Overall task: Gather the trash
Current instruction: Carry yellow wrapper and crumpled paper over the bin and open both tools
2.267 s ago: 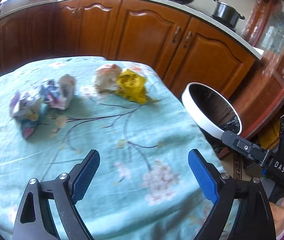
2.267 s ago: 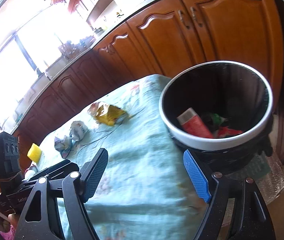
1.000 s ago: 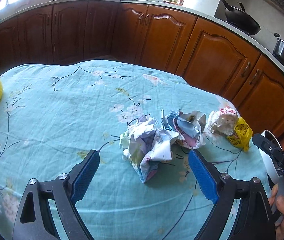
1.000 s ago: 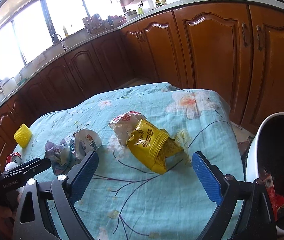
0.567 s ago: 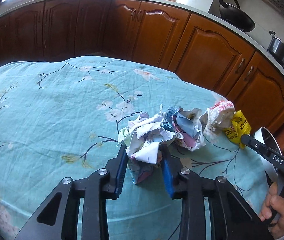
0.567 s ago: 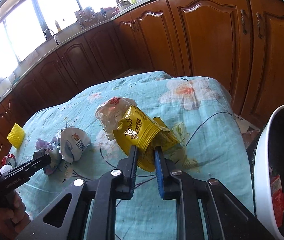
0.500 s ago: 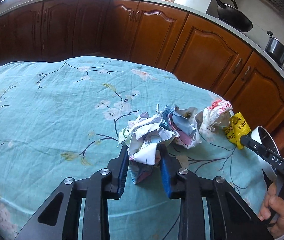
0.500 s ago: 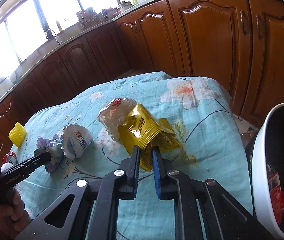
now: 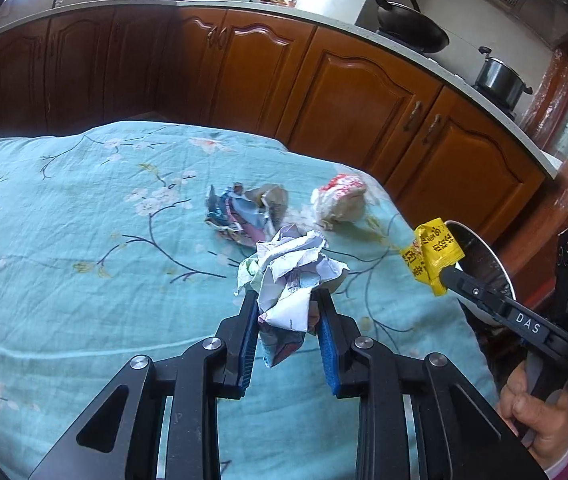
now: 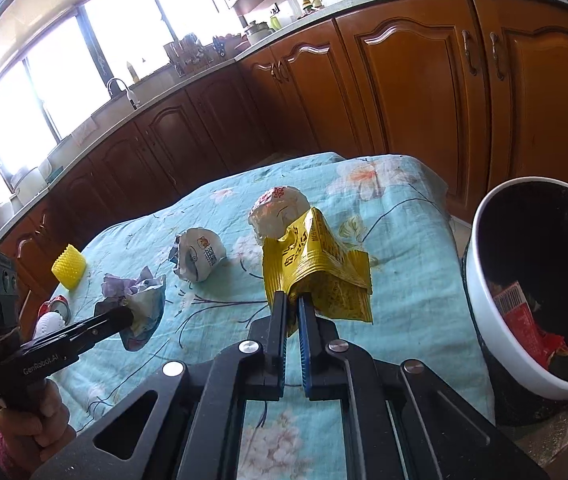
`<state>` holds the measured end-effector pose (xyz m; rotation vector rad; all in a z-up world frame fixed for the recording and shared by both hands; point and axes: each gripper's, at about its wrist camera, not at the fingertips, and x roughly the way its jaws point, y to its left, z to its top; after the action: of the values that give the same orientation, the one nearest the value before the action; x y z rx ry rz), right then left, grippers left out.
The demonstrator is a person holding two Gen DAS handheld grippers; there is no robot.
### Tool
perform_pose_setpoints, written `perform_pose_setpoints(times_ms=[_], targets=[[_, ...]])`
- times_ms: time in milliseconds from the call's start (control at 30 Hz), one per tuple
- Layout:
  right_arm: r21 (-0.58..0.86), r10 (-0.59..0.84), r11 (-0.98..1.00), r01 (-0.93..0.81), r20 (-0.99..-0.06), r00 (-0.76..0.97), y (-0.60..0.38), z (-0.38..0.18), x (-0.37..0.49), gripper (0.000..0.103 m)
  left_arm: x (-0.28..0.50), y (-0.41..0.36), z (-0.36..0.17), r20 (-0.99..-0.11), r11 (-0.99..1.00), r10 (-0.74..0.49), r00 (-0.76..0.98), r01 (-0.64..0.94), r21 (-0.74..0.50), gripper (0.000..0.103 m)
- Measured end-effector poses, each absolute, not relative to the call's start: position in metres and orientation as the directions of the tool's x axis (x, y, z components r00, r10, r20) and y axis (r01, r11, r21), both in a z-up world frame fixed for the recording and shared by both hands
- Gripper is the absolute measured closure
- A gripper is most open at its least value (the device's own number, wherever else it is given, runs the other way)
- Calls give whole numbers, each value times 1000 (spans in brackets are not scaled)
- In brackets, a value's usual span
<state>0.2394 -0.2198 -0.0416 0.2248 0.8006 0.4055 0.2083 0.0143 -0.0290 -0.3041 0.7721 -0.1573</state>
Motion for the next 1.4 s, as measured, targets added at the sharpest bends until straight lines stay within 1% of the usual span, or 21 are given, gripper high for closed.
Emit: perform_pose_setpoints(times_ms=[300, 733, 1400], targets=[[352, 395, 913, -206, -637, 662, -257, -36, 210, 98, 206, -24, -22, -660, 938, -318, 681, 124, -324, 77], [349, 327, 929, -122, -620, 713, -312, -24, 181, 98, 220, -89, -13, -660, 924, -380, 648, 243, -294, 76], [363, 258, 932, -22, -618, 742, -369, -25, 179, 98, 256, -156, -17, -681, 910, -409, 607, 330, -252, 76]])
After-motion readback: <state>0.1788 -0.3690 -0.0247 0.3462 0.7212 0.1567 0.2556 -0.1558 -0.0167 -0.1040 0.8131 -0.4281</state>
